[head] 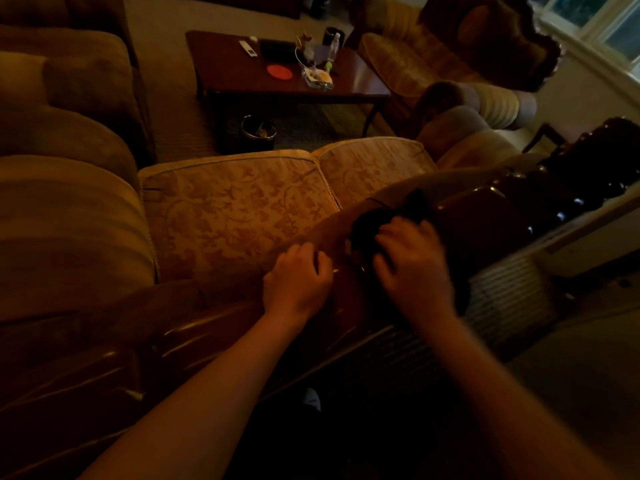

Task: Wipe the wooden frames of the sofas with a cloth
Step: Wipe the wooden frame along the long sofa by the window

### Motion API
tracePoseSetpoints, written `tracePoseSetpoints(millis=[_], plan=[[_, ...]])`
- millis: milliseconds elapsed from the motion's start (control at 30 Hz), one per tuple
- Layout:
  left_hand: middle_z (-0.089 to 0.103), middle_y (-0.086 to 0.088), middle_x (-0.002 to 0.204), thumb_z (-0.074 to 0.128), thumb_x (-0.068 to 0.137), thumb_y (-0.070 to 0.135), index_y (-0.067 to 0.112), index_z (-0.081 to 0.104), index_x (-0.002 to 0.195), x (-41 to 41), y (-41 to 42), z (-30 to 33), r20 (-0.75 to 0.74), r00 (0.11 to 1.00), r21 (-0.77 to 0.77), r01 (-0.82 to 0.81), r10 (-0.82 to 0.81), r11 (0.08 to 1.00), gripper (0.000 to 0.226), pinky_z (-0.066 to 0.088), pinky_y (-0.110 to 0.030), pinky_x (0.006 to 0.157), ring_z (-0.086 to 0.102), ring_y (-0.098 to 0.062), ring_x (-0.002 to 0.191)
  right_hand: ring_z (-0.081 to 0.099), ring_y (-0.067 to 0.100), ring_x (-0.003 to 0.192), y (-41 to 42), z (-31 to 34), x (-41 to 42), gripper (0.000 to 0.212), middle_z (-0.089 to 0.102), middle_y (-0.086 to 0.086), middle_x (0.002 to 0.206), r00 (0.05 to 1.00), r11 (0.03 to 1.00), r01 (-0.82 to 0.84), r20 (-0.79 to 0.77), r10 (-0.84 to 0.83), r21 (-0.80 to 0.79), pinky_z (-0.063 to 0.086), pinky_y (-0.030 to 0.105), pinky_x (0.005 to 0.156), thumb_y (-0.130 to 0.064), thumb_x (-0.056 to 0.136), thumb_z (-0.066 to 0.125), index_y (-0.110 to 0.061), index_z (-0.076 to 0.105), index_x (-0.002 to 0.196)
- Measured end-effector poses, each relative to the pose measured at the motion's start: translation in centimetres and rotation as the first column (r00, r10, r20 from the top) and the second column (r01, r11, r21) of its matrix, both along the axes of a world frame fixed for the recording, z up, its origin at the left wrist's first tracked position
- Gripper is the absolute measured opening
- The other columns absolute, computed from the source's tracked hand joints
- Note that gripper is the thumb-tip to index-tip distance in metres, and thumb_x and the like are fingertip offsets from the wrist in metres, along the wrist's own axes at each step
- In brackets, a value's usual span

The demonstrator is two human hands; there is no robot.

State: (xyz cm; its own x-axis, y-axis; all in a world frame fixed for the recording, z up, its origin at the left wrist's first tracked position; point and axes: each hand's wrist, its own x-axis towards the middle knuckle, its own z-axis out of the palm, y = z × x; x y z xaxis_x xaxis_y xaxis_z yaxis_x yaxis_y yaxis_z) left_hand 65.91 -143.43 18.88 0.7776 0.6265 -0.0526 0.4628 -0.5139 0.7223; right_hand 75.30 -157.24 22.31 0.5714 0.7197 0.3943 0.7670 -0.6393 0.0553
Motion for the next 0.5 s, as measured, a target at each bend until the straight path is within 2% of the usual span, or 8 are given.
tracePoseSetpoints(millis=[100, 233, 300, 333, 400, 433, 467, 500], plan=[[0.056, -0.004, 0.102, 0.038, 0.096, 0.038, 0.014, 0.055, 0.097, 0.1, -0.3, -0.2, -0.034, 0.997, 0.104, 0.070, -0.067, 0.992, 0.029, 0.042, -0.036, 0.073, 0.053, -0.025, 0.100, 0.050, 0.023, 0.118, -2.5, -5.9, -5.8, 0.027, 0.058, 0.006, 0.124, 0.990, 0.965, -0.142, 0.033, 0.138, 0.219, 0.022, 0.038, 0.112, -0.022, 0.095, 0.044, -0.012, 0.059, 0.115], [0.055, -0.002, 0.099, 0.030, 0.092, 0.042, 0.013, 0.057, 0.099, 0.0, -0.1, -0.4, 0.040, 0.996, 0.059, 0.077, -0.079, 0.995, 0.041, 0.036, -0.032, 0.067, 0.054, -0.022, 0.093, 0.051, 0.028, 0.112, -3.6, -5.3, -2.4, 0.022, 0.050, 0.010, 0.121, 0.975, 0.942, -0.122, 0.213, 0.056, 0.312, 0.020, 0.047, 0.112, -0.024, 0.099, 0.039, -0.014, 0.053, 0.111], [0.054, -0.001, 0.094, 0.029, 0.089, 0.041, 0.012, 0.057, 0.095, 0.0, -0.1, -0.3, 0.079, 0.995, 0.052, 0.060, -0.064, 0.997, 0.041, 0.035, -0.032, 0.065, 0.053, -0.019, 0.085, 0.049, 0.030, 0.114, -4.2, -3.7, 0.7, 0.022, 0.054, 0.018, 0.119, 0.967, 0.877, -0.040, 0.239, -0.086, 0.479, 0.018, 0.046, 0.112, -0.021, 0.099, 0.038, -0.008, 0.052, 0.110], [0.052, 0.000, 0.090, 0.031, 0.093, 0.038, 0.010, 0.056, 0.093, 0.1, -0.2, -0.3, 0.080, 0.995, 0.057, 0.054, -0.059, 0.997, 0.037, 0.033, -0.032, 0.064, 0.050, -0.018, 0.081, 0.046, 0.031, 0.116, -4.6, -2.9, 2.3, 0.025, 0.057, 0.024, 0.119, 0.959, 0.800, 0.049, 0.196, -0.206, 0.598, 0.021, 0.043, 0.112, -0.019, 0.100, 0.037, -0.004, 0.053, 0.113], [0.048, 0.002, 0.086, 0.037, 0.097, 0.032, 0.011, 0.054, 0.088, 0.1, -0.3, -0.2, 0.071, 0.996, 0.059, 0.054, -0.058, 0.997, 0.029, 0.031, -0.031, 0.064, 0.045, -0.015, 0.076, 0.041, 0.027, 0.121, -5.5, -1.6, 4.7, 0.035, 0.053, 0.031, 0.125, 0.934, 0.519, 0.234, -0.043, -0.353, 0.822, 0.027, 0.031, 0.109, -0.018, 0.100, 0.039, 0.006, 0.052, 0.122], [0.047, 0.002, 0.085, 0.038, 0.097, 0.031, 0.013, 0.052, 0.085, 0.1, -0.4, -0.2, 0.069, 0.996, 0.061, 0.054, -0.058, 0.997, 0.026, 0.031, -0.031, 0.065, 0.045, -0.015, 0.075, 0.040, 0.022, 0.124, -5.3, -1.4, 4.6, 0.039, 0.049, 0.030, 0.130, 0.915, 0.354, 0.318, -0.188, -0.356, 0.879, 0.029, 0.022, 0.108, -0.017, 0.099, 0.039, 0.010, 0.048, 0.126], [0.047, 0.002, 0.085, 0.039, 0.098, 0.030, 0.015, 0.050, 0.083, 0.1, -0.4, -0.2, 0.067, 0.996, 0.066, 0.052, -0.057, 0.996, 0.023, 0.031, -0.031, 0.065, 0.045, -0.016, 0.075, 0.038, 0.018, 0.126, -4.4, -1.6, 3.7, 0.043, 0.045, 0.027, 0.135, 0.890, 0.233, 0.388, -0.297, -0.345, 0.892, 0.027, 0.016, 0.108, -0.016, 0.097, 0.037, 0.012, 0.044, 0.129], [0.047, 0.001, 0.085, 0.040, 0.098, 0.027, 0.016, 0.049, 0.083, 0.1, -0.4, -0.2, 0.061, 0.997, 0.070, 0.049, -0.053, 0.996, 0.021, 0.030, -0.031, 0.065, 0.045, -0.017, 0.075, 0.035, 0.017, 0.128, -3.0, -2.5, 2.0, 0.044, 0.042, 0.024, 0.138, 0.870, 0.174, 0.435, -0.363, -0.334, 0.883, 0.025, 0.015, 0.110, -0.016, 0.097, 0.036, 0.010, 0.041, 0.132]])
